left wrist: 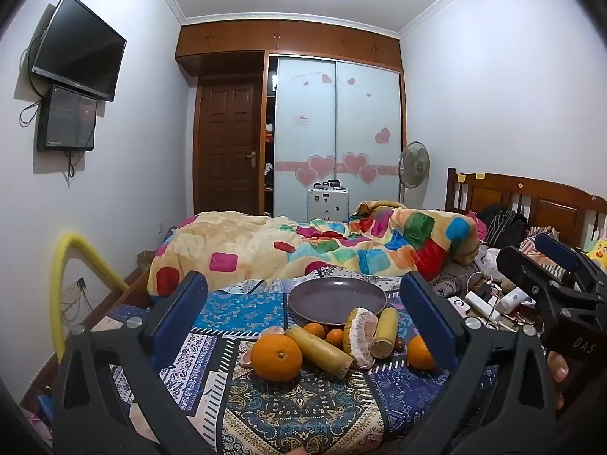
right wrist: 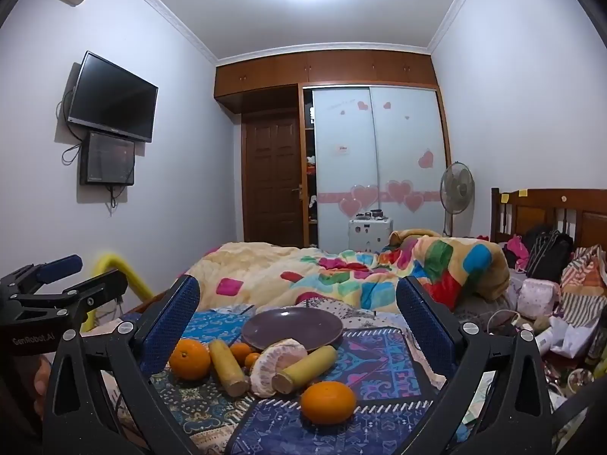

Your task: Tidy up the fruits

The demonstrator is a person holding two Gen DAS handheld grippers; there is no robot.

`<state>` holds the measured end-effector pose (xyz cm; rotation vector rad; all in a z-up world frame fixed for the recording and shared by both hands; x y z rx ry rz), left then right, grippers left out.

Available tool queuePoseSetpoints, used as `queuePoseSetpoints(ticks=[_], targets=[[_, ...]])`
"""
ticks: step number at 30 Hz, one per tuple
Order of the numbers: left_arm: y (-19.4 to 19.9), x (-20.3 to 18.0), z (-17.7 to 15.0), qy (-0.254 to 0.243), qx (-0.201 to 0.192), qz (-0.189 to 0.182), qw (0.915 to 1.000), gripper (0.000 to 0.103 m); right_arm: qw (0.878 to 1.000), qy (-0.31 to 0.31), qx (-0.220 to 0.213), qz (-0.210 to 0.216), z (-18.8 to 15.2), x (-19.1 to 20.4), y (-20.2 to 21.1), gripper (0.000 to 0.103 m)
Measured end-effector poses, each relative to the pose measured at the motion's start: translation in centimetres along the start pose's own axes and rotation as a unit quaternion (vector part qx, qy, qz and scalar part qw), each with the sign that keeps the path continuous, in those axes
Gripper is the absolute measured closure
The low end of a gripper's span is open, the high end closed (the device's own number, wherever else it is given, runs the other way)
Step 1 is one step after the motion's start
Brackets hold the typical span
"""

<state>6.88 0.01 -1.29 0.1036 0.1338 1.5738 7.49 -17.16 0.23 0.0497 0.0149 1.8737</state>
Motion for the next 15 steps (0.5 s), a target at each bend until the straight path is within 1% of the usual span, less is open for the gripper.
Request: queuePoseSetpoints(ticks=[15], targets=[[-0.33, 0.5, -0.35, 0.006, -0.001, 0.0, 1.0, 0.0, 1.0, -0.005, 0.006, 0.009, -0.47, 0.1, -0.72, 0.0]])
Point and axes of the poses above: each gripper's, at about its wrist camera, not at the fingertips, and y roughly against the way its jaws point, x to its left, z to its top, the point moved 7 cm from there along -y, roughly the way its jaws point, and after that the axes turned 2 degrees about -x, right-handed, at the moved point
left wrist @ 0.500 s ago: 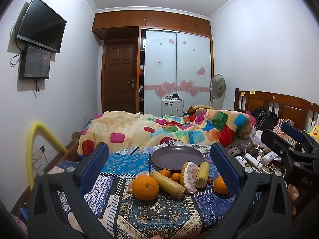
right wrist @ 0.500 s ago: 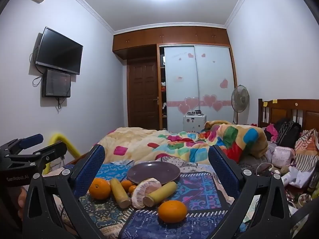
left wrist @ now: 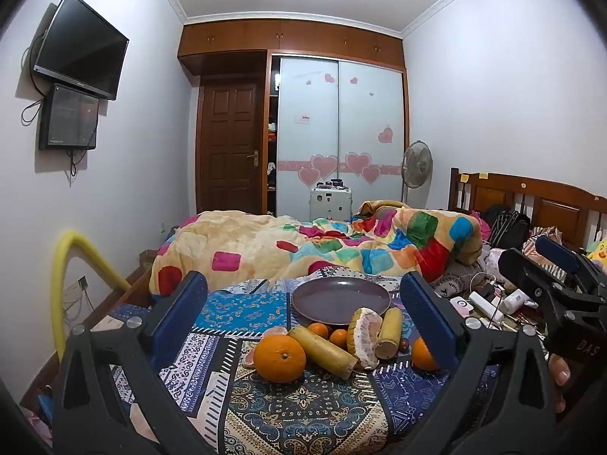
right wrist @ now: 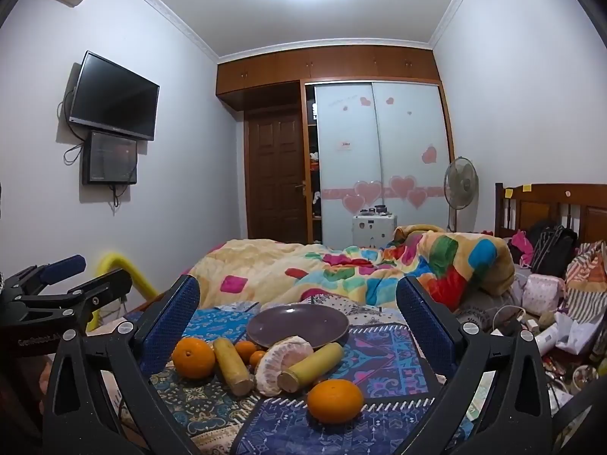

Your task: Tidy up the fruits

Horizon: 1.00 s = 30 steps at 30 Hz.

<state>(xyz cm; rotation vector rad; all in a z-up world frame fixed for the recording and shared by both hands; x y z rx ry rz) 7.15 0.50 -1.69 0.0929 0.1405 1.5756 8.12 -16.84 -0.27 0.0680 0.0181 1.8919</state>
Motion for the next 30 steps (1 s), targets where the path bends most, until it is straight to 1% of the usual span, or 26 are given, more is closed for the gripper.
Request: queuePoseSetpoints(ticks=[11, 30], targets=[[0.42, 0.02, 0.25, -0.004, -0.009, 0.004, 0.9999, 0.0, 1.0, -0.001, -0.004, 0.004, -0.14, 0.45, 0.26, 0.0], [0.68, -0.37, 0.4, -0.004, -0.012, 0.001, 0.9999, 0.0, 1.0, 0.002, -0.005, 0.011, 0.16, 0.79, 0.45, 0.0]])
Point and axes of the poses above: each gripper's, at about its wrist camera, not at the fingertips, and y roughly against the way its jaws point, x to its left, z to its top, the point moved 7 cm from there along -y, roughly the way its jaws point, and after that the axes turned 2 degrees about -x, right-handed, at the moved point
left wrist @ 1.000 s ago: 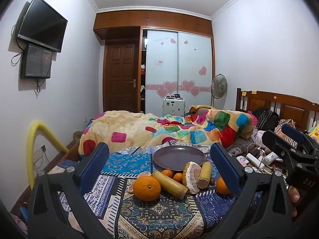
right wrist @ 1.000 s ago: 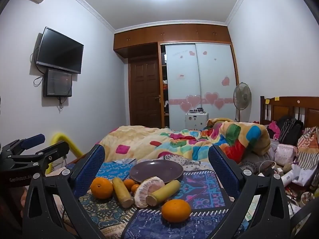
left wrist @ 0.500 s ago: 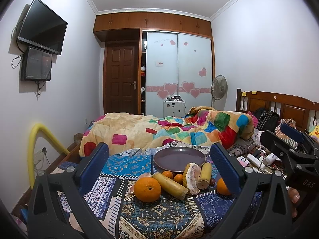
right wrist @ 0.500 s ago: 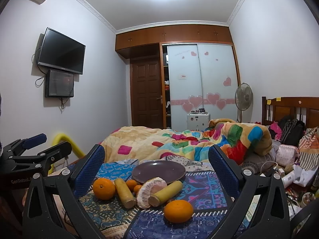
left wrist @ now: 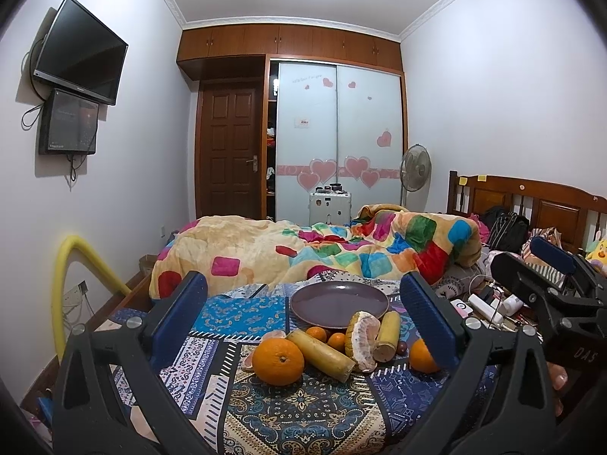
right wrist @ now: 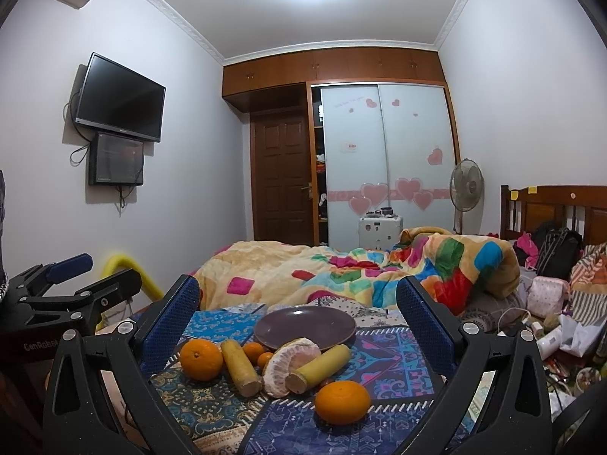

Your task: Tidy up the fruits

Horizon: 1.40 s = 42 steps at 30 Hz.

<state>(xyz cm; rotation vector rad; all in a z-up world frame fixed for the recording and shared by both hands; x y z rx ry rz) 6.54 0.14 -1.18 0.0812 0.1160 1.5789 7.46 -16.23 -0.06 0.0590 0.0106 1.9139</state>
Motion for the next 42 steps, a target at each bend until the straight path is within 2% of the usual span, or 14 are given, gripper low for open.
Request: queuePoseSetpoints(ticks=[42], targets=[[-0.14, -0.32, 0.24, -0.002, 0.001, -0.004, 1.0, 0.0, 1.0, -0.003, 0.002, 0.003, 0.06, 0.09, -0.17, 0.0]])
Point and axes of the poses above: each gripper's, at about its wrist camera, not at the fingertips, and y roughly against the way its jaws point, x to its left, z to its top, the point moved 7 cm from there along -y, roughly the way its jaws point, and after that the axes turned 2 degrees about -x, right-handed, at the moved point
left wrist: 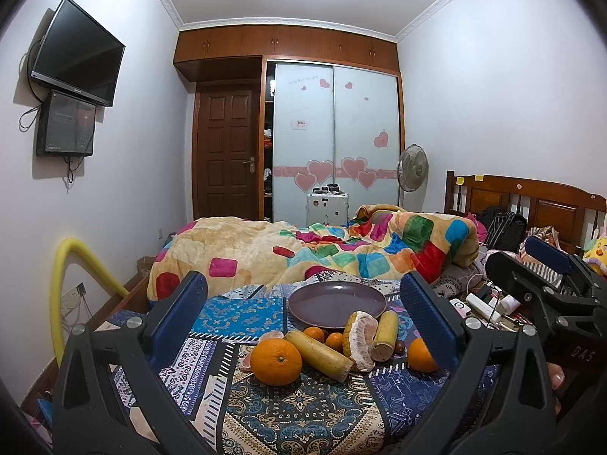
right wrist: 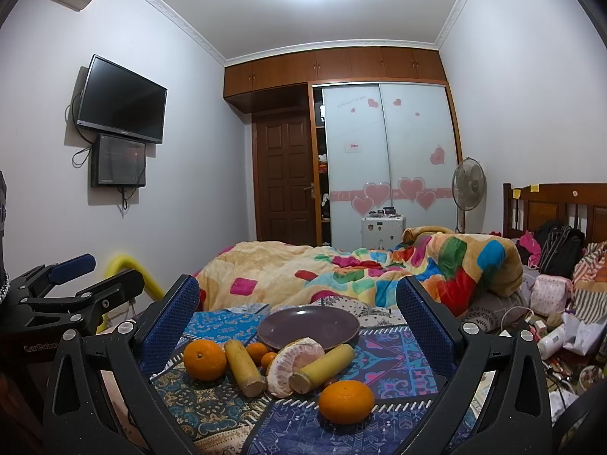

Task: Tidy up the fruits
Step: 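Grasp the large orange with the left tool while the right tool grasps another orange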

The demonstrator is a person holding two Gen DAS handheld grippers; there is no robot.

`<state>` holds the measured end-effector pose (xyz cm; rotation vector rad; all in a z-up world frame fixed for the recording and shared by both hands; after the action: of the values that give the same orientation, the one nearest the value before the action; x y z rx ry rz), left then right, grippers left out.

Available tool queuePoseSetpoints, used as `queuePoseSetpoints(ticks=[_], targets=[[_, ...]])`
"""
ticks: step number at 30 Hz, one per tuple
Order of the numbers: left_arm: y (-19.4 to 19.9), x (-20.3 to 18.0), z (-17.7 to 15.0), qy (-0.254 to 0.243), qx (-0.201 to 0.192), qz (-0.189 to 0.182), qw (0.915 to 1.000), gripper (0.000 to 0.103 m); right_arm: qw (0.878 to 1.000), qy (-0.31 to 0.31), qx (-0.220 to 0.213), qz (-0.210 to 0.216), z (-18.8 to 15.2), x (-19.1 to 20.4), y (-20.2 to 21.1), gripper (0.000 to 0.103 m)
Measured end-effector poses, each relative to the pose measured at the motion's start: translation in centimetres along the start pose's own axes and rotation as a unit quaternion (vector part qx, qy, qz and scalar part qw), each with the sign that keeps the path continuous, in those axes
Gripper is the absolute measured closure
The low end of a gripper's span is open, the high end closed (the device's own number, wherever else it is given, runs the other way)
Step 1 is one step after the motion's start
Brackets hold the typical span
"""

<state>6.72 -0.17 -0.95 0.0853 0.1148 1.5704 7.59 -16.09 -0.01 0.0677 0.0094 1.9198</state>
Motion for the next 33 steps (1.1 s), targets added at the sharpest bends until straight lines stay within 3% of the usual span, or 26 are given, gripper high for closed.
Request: queuePoseSetpoints(ticks=[6, 13, 16, 20, 22, 33], targets=[[-0.8, 0.1, -0.8, -0.003, 0.02, -0.004, 0.9998, 0.0, 1.0, -0.002, 0.014, -0.005, -0.7, -0.3, -0.7, 0.0], [-3.4, 2.0, -4.0, 0.002, 0.081, -0.003, 0.9967, 0.0, 0.997, 0.017, 0.073, -0.025, -3.8, -1.6, -2.6, 0.0], [-5.0, 3.2, -6.1, 0.012, 0.121, -0.002, 0.9926, 0.0, 0.993, 0.029, 0.107, -0.033, -5.7, -2.4, -3.3, 0.0], [-7.0, 4.6, -8.8, 0.021, 0.171, -0.001, 0.9851, 0.012, 0.986, 0.038, 0.16, -0.039, -8.5, -3.5, -4.3, 0.0], [-7.8, 5.2, -10.0, 0.024, 0.191, 0.0, 0.9812, 0.013, 0.982, 0.034, 0.184, -0.037, -9.7, -4.1, -4.8, 0.0], [-12.5, 6.0, -13.6, 0.037, 0.267, -0.029, 0.9625, 0.018, 0.964, 0.006, 0.263, -0.023, -13.5, -5.7, -6.7, 0.001]])
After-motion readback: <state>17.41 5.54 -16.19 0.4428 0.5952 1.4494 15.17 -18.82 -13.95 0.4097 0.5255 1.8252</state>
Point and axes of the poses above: each gripper's, at about its wrist camera, not at the fingertips, and y roughly against the way its jaws point, x to its left, z to its top, the point moved 7 cm from there along -y, roughly the way its jaws point, and after that the axes turned 2 degrees about -x, right-handed, at the moved point
